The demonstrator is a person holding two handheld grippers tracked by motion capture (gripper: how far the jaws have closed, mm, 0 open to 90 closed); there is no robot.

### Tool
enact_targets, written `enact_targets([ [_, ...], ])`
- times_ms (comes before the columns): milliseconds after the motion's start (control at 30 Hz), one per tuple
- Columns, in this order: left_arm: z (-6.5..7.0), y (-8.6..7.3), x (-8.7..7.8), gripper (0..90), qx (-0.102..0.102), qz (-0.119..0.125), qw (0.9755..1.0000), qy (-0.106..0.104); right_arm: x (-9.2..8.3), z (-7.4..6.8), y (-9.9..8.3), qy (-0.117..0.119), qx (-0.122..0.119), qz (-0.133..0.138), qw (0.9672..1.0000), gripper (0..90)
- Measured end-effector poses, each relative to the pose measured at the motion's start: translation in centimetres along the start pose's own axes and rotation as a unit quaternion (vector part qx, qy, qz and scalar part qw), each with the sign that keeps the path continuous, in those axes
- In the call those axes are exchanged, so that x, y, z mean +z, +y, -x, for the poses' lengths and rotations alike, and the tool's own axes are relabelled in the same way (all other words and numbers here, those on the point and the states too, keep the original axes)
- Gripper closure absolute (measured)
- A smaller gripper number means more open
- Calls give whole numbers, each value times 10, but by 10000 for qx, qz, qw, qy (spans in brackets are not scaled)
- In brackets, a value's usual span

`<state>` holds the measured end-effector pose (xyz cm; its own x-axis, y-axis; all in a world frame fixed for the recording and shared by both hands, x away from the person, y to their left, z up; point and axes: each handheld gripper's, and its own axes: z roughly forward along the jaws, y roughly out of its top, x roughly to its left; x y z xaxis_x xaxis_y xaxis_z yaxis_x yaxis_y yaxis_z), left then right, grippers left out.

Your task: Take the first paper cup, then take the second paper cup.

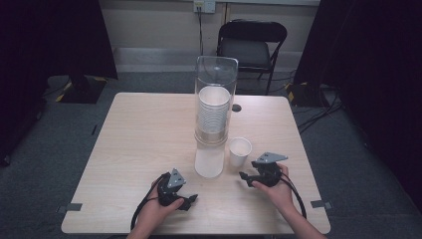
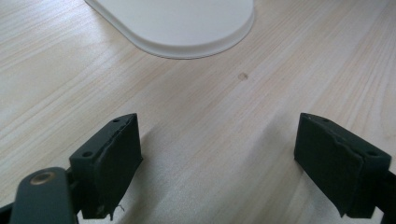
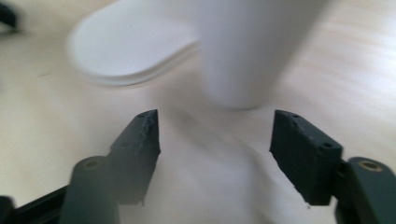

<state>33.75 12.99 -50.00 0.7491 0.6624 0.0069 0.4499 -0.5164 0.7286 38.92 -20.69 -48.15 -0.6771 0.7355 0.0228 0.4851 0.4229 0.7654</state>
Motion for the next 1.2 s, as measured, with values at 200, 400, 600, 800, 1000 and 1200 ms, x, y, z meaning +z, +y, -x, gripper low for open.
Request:
enact_targets([
  [200, 0, 0, 0, 143, -2, 1, 10000, 4, 12, -21, 5, 500, -262, -61, 9984, 450],
  [400, 0, 0, 0, 144, 0, -1, 10000, 1, 29, -13, 12, 301, -16, 103, 9995, 412],
  [600, 0, 0, 0, 144, -1, 4, 10000, 2, 30, -11, 22, 173, 59, 91, 9998, 251],
  [800, 0, 0, 0, 144, -36, 23, 10000, -3, 26, -30, 33, 538, -176, 205, 9982, 215],
  [1000, 0, 0, 0, 143, -17, 13, 10000, 2, 28, -40, 53, 760, -108, 392, 9963, 207],
  [1200, 0, 0, 0, 143, 3, -7, 10000, -2, 32, -47, 74, 856, -130, 575, 9946, 212],
])
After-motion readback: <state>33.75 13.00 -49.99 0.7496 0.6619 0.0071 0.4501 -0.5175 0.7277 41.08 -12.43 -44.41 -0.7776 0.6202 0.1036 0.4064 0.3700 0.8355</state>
